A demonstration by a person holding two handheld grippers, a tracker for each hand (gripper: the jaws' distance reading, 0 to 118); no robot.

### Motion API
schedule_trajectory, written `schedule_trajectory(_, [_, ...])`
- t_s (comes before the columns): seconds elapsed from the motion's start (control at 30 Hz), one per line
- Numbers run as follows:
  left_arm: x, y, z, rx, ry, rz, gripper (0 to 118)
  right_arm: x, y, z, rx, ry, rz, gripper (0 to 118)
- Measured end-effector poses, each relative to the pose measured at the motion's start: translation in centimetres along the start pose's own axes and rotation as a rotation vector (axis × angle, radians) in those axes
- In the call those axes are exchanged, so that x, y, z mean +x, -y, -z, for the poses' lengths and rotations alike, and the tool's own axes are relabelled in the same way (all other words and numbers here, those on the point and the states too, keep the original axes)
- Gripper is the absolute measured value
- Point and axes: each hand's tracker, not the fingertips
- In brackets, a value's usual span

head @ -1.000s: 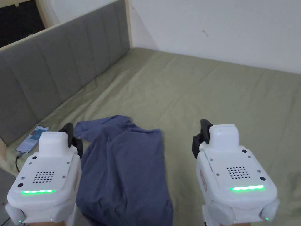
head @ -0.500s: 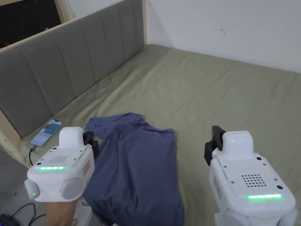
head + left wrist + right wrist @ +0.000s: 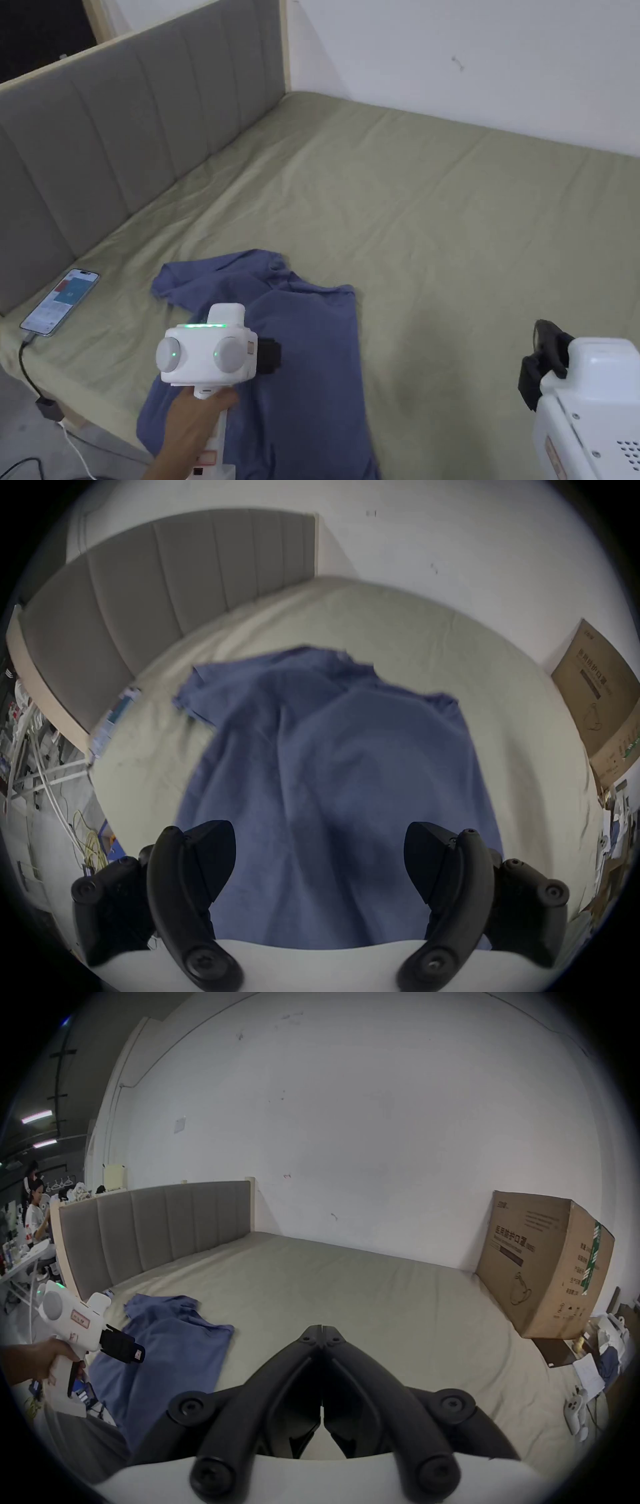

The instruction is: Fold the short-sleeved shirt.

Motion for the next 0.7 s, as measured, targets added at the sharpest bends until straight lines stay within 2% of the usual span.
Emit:
schedule_trajectory(0.1, [0.2,-0.1,2.4,-0.083,-0.005,-0.047,97,1.4,0.8,0.0,-0.027,0.033,-0.006,0])
schedule_trajectory(0.13, [0.2,0.2,2.6,-0.102,0.012,-0.066,87,1.9,1.1,0.0,-0.039,0.042,-0.001,0])
schedule_trajectory(0.2, [0.9,0.5,1.6,-0.006,-0.032,-0.022,71,2.7,1.7,-0.1,-0.062,0.061,0.009,0])
schedule_trajectory(0.23, [1.3,0.5,1.3,-0.002,-0.029,-0.002,50,3.0,1.9,-0.1,-0.069,0.070,0.015,0])
schedule_trajectory(0.27, [1.6,0.6,1.0,0.006,-0.022,0.019,21,3.3,2.1,-0.1,-0.076,0.075,0.025,0])
schedule_trajectory(0.3, [1.9,0.6,0.9,0.006,-0.015,0.033,4,3.6,2.2,-0.1,-0.082,0.075,0.035,0])
schedule_trajectory(0.4, [1.7,0.8,0.2,0.006,0.010,0.016,3,4.1,2.4,-0.3,-0.089,0.078,0.049,0])
schedule_trajectory(0.47, [1.2,0.7,-1.9,0.043,0.173,-0.103,3,4.4,2.3,-0.8,-0.084,0.079,0.052,0])
schedule_trajectory(0.53, [1.2,0.1,-4.4,0.089,0.269,-0.160,3,4.8,2.2,-1.3,-0.074,0.076,0.057,0])
schedule_trajectory(0.63, [3.2,-1.2,-8.4,0.149,0.334,-0.114,3,5.3,2.1,-2.2,-0.057,0.078,0.069,0])
schedule_trajectory(0.7, [5.5,-2.2,-11.1,0.189,0.361,-0.030,3,5.8,1.9,-3.0,-0.041,0.081,0.083,0])
